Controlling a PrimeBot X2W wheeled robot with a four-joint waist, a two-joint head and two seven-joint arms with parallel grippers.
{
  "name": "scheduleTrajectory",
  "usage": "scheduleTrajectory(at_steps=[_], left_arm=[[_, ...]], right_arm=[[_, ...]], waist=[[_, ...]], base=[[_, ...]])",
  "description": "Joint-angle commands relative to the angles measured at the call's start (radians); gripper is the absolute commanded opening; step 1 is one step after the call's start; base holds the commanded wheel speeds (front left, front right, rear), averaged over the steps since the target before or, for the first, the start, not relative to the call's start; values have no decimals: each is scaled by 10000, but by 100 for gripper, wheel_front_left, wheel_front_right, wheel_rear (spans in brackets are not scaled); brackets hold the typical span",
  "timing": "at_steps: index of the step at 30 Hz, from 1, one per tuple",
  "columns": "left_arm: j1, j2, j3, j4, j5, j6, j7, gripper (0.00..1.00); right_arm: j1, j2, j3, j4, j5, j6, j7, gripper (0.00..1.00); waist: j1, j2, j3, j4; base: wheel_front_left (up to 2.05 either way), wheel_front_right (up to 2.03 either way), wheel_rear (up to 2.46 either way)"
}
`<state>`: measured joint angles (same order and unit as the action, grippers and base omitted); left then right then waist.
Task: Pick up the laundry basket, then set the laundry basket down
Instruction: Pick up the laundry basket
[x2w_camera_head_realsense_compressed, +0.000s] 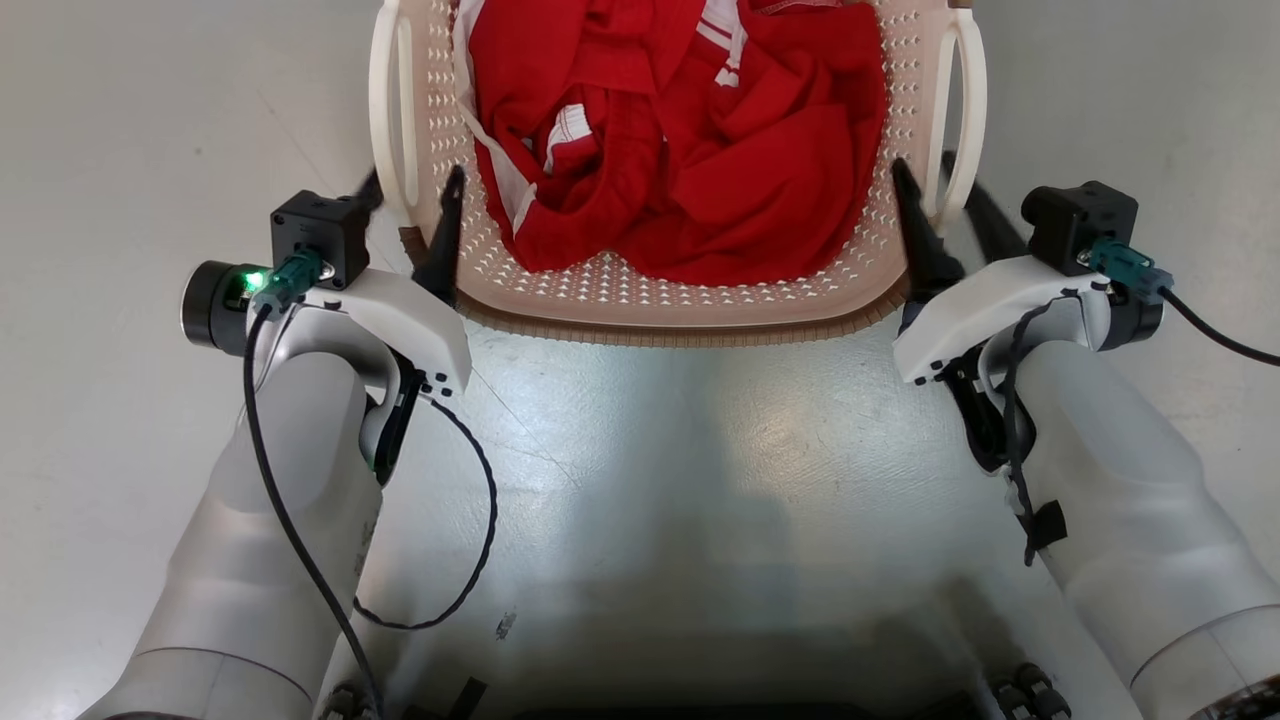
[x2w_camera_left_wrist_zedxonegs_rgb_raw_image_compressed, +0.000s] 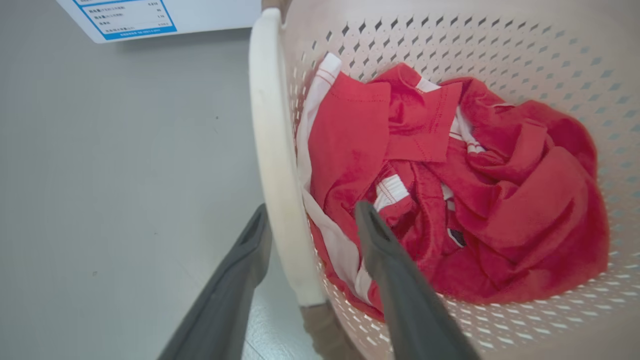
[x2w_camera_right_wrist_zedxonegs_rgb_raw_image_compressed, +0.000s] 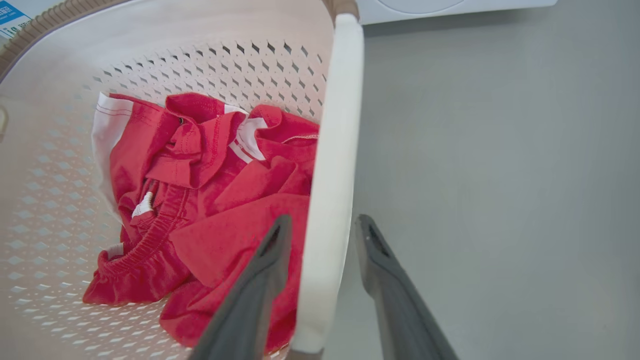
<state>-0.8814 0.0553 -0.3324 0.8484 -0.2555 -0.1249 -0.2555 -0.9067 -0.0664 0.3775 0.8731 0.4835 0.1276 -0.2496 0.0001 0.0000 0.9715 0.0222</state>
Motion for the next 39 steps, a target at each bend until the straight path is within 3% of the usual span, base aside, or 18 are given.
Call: scheduleTrajectory(at_steps=[1,20,30,39], left_arm=[[134,324,108,-40,-61,-55,63,0],[190,314,-218,206,-475,-56,11,0],[703,162,-659,770,-992,-57,132,0],[1244,85,-1031,1530,-1500,-57,269,0]], right_arm=[[323,162,211,26,181,31,-122,0],[332,162,729,496,720,31,-122,0],[698,162,850,1018,525,31,-122,0],[1095,162,1502,1756,1018,31,-122,0]], waist=[[-1,0,21,-1],[-1,0,-383,-10],[-1,0,-1456,12],[-1,0,-2749,-7]], base=[[0,0,0],[0,0,0],[0,0,0],[0,0,0]])
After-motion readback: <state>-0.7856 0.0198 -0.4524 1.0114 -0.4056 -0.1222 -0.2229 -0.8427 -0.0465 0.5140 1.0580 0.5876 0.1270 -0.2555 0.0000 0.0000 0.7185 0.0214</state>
